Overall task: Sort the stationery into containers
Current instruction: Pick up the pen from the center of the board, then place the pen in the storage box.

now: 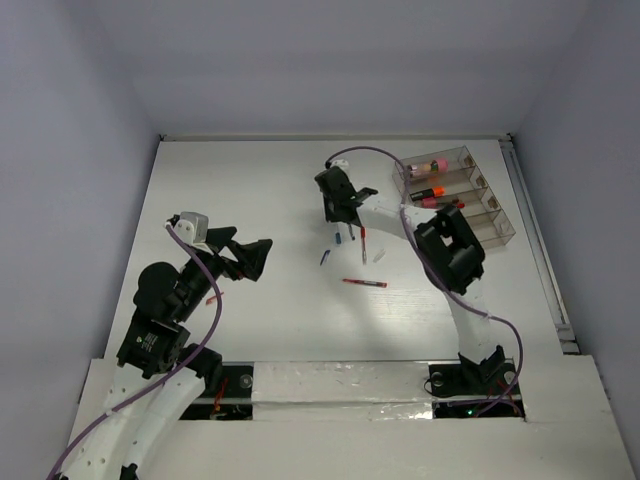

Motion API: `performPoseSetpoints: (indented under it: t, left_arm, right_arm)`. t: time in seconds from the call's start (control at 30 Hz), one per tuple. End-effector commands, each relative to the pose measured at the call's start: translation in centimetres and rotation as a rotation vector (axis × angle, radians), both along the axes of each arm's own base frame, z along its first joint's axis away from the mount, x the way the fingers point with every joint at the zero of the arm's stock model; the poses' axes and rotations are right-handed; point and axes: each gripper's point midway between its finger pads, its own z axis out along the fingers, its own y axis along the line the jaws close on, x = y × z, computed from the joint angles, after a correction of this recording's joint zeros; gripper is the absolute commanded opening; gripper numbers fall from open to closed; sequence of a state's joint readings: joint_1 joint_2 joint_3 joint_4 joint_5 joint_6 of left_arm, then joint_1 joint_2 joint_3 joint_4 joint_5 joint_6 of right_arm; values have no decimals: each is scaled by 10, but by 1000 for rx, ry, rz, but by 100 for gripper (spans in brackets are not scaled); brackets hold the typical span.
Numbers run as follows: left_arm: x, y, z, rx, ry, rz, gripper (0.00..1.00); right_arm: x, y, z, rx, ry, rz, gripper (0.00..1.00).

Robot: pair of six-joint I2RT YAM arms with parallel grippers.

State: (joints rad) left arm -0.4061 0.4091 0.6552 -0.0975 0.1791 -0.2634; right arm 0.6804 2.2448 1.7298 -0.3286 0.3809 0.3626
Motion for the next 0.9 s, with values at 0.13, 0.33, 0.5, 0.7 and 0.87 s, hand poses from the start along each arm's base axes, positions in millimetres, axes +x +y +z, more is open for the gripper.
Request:
performPoseSetpoints:
  t: [0.13,0.33,0.5,0.7,0.87]
  left_arm:
    - [-7,1,31,-36,-87,-5,99]
    - [-9,2,34,-40,-99,-7,99]
    - [-11,0,34,-40,-99,-17,99]
    - [-11,1,35,-41,-101,-17,99]
    - [-10,1,34,-40,-97,-14,99]
  right_arm:
    - [25,-56,190,419,-480,-198,0]
    - [6,-229,184,504,-590,-616,0]
    - [-20,-330,178,507,-687,-891,0]
    - [-15,-369,168,472,-693,-1006,0]
    - [-4,-370,146,481,-647,-1038,0]
